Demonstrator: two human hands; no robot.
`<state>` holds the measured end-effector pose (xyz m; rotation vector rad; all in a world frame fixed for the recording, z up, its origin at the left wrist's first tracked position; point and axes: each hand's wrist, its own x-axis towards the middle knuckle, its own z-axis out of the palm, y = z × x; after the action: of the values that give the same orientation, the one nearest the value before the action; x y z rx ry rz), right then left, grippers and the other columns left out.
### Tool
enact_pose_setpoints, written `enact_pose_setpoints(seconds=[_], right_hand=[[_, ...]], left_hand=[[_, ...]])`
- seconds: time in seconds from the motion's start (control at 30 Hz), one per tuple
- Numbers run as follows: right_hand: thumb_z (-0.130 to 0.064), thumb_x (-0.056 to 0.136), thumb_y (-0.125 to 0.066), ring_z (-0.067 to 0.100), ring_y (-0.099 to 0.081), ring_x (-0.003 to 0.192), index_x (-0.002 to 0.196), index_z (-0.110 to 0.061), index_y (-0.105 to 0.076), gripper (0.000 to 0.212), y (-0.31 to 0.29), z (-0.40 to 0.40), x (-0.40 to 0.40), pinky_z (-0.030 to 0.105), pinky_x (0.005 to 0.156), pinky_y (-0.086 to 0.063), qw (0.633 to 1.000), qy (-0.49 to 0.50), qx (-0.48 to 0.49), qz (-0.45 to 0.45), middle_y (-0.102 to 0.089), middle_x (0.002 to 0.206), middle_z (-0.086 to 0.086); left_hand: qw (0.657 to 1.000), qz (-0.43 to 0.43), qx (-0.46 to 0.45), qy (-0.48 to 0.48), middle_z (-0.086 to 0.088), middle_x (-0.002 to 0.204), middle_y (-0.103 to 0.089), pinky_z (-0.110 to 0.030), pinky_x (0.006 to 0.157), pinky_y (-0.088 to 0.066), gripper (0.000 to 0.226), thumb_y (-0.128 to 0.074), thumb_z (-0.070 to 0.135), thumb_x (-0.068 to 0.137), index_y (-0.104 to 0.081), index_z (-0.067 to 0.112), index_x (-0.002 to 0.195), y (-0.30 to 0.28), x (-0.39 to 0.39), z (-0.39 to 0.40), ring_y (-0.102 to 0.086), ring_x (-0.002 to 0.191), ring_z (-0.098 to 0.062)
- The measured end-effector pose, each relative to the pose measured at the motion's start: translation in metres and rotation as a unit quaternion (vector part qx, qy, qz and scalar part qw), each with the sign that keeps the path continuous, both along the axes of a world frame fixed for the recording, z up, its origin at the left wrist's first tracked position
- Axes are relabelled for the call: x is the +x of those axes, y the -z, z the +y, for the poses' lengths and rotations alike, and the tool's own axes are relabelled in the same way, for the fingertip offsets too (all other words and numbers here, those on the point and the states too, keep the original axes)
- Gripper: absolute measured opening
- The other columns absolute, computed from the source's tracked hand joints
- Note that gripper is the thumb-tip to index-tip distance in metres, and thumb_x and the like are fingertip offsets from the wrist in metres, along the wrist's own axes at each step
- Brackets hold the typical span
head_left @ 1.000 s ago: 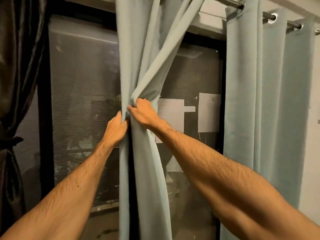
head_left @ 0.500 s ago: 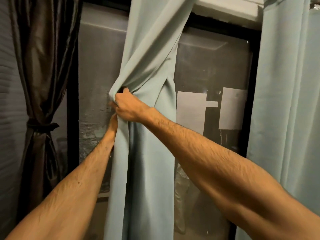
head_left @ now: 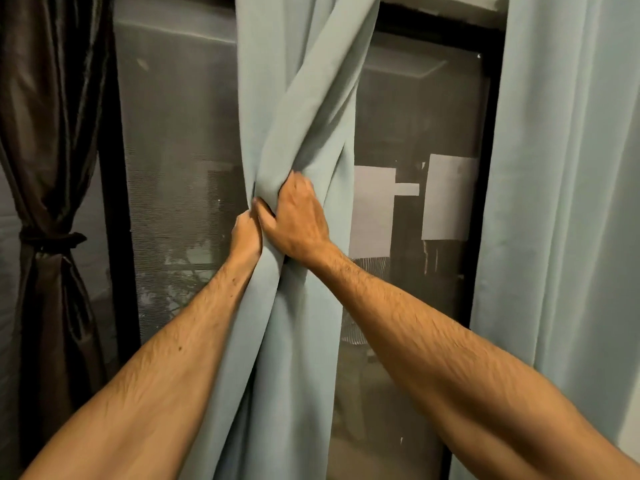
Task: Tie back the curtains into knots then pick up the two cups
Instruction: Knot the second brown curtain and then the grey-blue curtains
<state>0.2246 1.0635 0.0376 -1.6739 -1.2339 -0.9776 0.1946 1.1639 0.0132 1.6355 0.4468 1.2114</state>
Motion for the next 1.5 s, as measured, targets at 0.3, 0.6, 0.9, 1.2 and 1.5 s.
enact_pose_setpoints(seconds=[0.3,0.6,0.9,1.2,1.5], right_hand=[[-0.062,0.087,-0.06,0.026,-0.064,0.112,0.131,-0.01,-0.056,0.068,0.023,-0.072,0.087,0.031,0.091,-0.05,0.947,-0.101,0.061,0.297,-0.067,0.119,0.011],[-0.044,0.11,-0.031,0.034,-0.068,0.09,0.1,0.005,-0.071,0.064,0.026,-0.159,0.168,0.03,0.073,-0.046,0.94,-0.133,0.03,0.314,-0.073,0.099,0.02],[-0.037,0.112,-0.03,0.041,-0.061,0.113,0.118,0.009,-0.064,0.058,0.031,-0.209,0.247,0.041,0.095,-0.05,0.921,-0.155,0.002,0.357,-0.066,0.121,0.027],[-0.047,0.107,-0.042,0.023,-0.061,0.102,0.142,-0.01,-0.045,0.051,0.061,-0.194,0.252,0.026,0.086,-0.046,0.899,-0.207,-0.047,0.382,-0.061,0.118,0.005],[-0.047,0.101,-0.047,0.04,-0.063,0.115,0.147,-0.011,-0.029,0.061,0.084,-0.127,0.176,0.044,0.098,-0.052,0.915,-0.195,-0.148,0.321,-0.06,0.132,0.021]], left_hand=[[0.991,0.101,0.047,-0.072,-0.024,0.135,-0.06,-0.04,0.103,-0.042,0.059,-0.027,0.044,0.108,-0.06,0.003,0.135,-0.007,0.046,-0.086,-0.054,0.126,-0.039],[0.992,0.068,0.079,-0.075,-0.022,0.132,-0.063,-0.036,0.101,-0.042,0.06,-0.024,0.043,0.109,-0.06,0.002,0.132,-0.014,0.143,-0.176,-0.057,0.122,-0.038],[0.988,0.07,0.107,-0.088,-0.01,0.125,-0.066,-0.04,0.108,-0.044,0.058,-0.026,0.05,0.107,-0.058,0.011,0.135,-0.018,0.218,-0.226,-0.06,0.117,-0.03],[0.991,0.071,0.033,-0.113,-0.013,0.132,-0.062,-0.037,0.106,-0.043,0.051,-0.036,0.043,0.106,-0.056,0.008,0.138,0.0,0.208,-0.223,-0.057,0.124,-0.031],[0.992,-0.007,-0.035,0.125,-0.002,0.117,-0.075,-0.04,0.105,-0.05,0.034,-0.053,0.043,0.101,-0.069,0.018,0.12,0.027,0.109,-0.154,-0.068,0.117,-0.021]])
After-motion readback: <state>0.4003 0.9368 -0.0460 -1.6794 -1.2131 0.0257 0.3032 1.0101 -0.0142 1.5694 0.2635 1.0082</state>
